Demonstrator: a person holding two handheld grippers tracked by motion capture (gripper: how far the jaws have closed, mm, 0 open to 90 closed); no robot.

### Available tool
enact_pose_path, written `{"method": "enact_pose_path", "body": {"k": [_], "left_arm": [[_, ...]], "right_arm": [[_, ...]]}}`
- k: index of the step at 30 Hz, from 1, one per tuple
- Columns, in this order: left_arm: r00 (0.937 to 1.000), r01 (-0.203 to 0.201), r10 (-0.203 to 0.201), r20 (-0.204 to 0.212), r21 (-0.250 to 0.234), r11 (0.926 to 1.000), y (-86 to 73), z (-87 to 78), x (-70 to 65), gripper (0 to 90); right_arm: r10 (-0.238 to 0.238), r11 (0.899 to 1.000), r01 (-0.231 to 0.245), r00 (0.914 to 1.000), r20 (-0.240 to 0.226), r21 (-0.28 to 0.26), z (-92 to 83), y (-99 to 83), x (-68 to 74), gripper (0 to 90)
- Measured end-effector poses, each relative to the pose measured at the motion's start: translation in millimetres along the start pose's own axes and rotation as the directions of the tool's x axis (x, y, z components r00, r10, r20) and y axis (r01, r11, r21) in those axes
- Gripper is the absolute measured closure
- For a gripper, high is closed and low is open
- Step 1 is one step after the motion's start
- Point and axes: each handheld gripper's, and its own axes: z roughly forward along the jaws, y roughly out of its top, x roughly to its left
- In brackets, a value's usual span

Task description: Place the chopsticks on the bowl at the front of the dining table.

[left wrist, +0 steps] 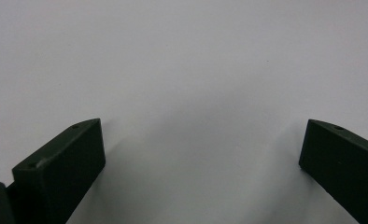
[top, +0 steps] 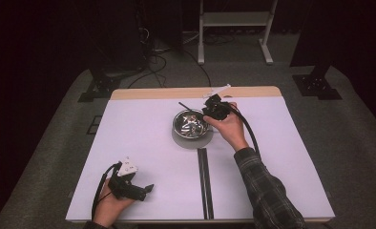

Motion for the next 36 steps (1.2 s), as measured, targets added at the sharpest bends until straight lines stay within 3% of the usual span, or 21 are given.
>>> {"method": "enact_pose_path", "body": {"k": [20, 36], "left_arm": [[1.0, -0.001, 0.001, -0.001, -0.001, 1.0, -0.1, 0.1, 0.1, 0.0], [1.0, -0.003, 0.003, -0.002, 0.001, 1.0, 0.0, 0.1, 0.4, 0.0]], "right_arm": [[0.014, 1.0, -0.013, 0.9989, 0.046, -0.015, -44.3, -40.8, -3.1, 49.6], [0.076, 0.996, -0.072, 0.9946, 0.07, -0.054, -78.9, -90.3, -6.0, 43.1]]}}
